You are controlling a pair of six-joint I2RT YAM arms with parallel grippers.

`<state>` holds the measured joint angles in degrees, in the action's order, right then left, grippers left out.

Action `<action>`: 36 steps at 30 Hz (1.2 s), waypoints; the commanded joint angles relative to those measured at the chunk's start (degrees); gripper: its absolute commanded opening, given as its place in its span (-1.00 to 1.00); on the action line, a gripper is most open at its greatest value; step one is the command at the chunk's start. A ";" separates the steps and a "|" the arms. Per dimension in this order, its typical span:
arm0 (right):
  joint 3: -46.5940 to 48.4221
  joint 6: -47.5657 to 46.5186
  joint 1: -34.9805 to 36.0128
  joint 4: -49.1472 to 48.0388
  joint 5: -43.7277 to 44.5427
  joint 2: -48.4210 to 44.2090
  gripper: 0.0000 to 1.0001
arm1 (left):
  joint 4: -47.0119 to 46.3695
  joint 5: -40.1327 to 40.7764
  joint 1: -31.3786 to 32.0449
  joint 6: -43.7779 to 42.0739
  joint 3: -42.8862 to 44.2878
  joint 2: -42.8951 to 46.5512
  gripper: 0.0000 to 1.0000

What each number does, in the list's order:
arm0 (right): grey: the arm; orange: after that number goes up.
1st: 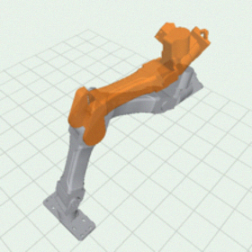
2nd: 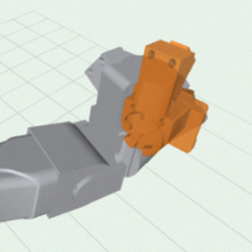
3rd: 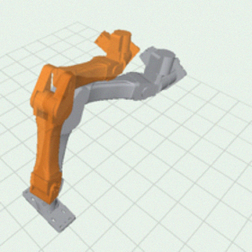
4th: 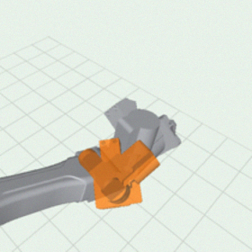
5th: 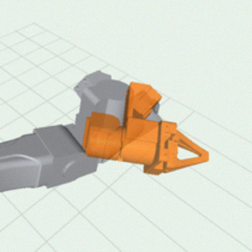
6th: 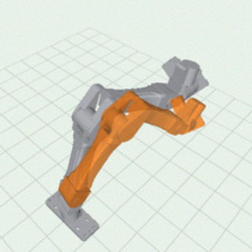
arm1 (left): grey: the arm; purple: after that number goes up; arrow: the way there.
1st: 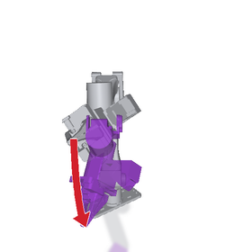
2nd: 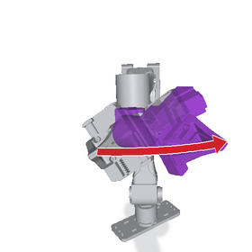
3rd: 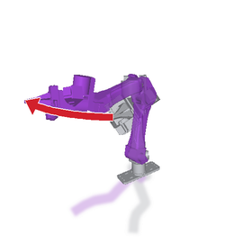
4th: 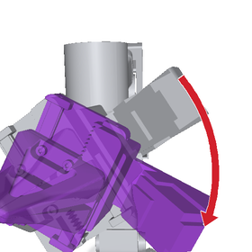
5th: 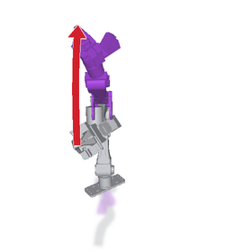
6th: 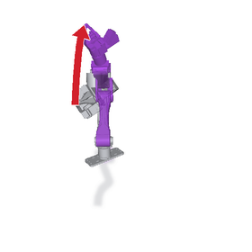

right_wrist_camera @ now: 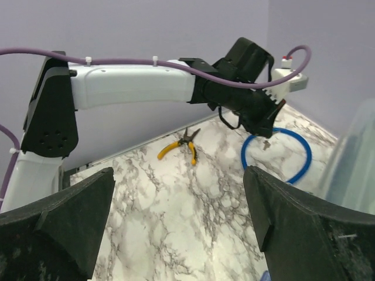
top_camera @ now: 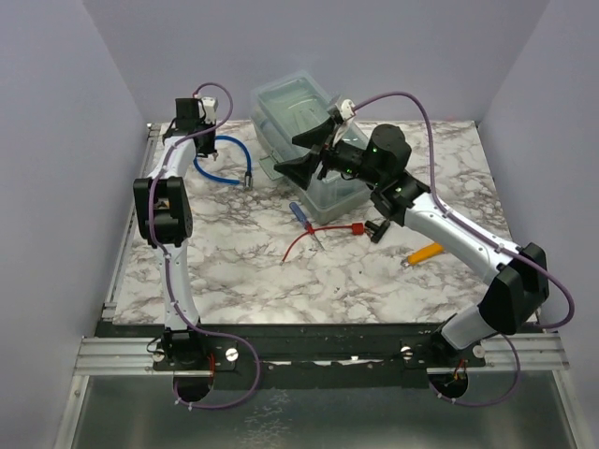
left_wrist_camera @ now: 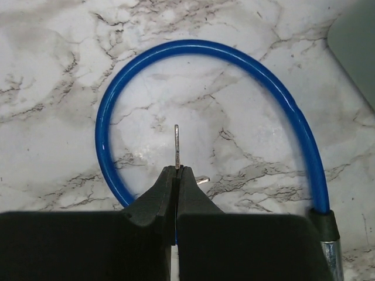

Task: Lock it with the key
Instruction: Move the lock to the center of the board.

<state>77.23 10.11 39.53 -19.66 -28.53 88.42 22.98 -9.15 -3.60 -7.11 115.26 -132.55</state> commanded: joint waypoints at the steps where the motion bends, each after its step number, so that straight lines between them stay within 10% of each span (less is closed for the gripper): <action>1: -1.91 1.33 -2.87 4.01 2.39 -3.33 0.95 | 2.72 4.82 1.58 -5.42 -1.39 -0.91 -1.00; 27: -4.73 6.25 -12.77 7.45 0.68 -9.38 0.97 | 8.98 2.63 2.46 -24.99 -34.69 15.73 -1.00; 36: -4.83 9.41 -14.12 8.83 0.95 -9.18 0.97 | 9.71 -1.62 1.77 -12.99 -18.87 9.23 -1.00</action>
<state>72.20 17.26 26.59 -12.71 -27.55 80.31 30.13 -7.46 -1.50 -26.15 88.92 -119.09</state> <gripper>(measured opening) 0.986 0.016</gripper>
